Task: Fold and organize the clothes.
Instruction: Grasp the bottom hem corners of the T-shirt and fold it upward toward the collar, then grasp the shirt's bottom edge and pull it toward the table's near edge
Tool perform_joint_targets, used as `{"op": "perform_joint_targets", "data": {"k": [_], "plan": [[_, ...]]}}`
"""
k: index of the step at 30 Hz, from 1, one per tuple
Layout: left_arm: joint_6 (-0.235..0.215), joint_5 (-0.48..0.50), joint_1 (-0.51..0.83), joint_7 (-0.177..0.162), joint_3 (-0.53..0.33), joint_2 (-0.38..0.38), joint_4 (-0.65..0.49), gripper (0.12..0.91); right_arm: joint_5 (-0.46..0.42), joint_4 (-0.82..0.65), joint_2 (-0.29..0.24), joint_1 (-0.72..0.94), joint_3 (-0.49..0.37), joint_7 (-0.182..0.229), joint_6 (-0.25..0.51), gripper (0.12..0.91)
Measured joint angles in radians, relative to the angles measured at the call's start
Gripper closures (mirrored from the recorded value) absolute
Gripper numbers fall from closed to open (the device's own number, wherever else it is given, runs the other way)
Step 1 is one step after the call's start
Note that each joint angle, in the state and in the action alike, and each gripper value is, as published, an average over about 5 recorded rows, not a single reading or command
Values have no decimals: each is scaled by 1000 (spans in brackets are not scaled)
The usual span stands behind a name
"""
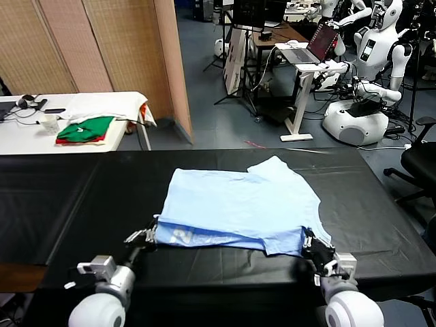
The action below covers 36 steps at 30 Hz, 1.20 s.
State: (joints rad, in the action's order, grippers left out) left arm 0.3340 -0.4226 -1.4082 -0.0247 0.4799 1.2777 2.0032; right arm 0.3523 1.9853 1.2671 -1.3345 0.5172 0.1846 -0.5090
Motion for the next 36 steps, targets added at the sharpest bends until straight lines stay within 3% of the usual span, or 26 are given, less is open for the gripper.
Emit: {"op": "perform_joint_targets", "data": {"k": [9, 12, 15, 18, 21, 23, 26, 29, 36], "plan": [[2, -3, 77, -2, -30, -41, -83, 883, 18, 1, 3, 3, 9, -29, -24, 862], [5, -4, 99, -2, -35, -51, -101, 883, 27, 24, 2, -17, 24, -45, -48, 735], [11, -6, 110, -1, -37, -56, -105, 877, 30, 57, 2, -51, 41, -56, -70, 546], [20, -7, 107, 0, -36, -57, -98, 788, 36, 99, 2, -100, 62, -63, -78, 356], [33, -5, 91, 0, -30, -58, -80, 614, 50, 145, 3, -158, 88, -69, -75, 203], [41, -4, 75, 0, -23, -60, -65, 482, 63, 167, 4, -193, 105, -73, -70, 148], [54, -6, 46, 1, -11, -64, -39, 293, 79, 179, 4, -234, 130, -77, -59, 122], [68, -21, 8, 1, 2, -65, -9, 163, 87, 176, 6, -256, 150, -79, -48, 119], [89, -54, -64, -3, 22, -55, 32, 124, 94, 160, 15, -272, 169, -78, -32, 153]]}}
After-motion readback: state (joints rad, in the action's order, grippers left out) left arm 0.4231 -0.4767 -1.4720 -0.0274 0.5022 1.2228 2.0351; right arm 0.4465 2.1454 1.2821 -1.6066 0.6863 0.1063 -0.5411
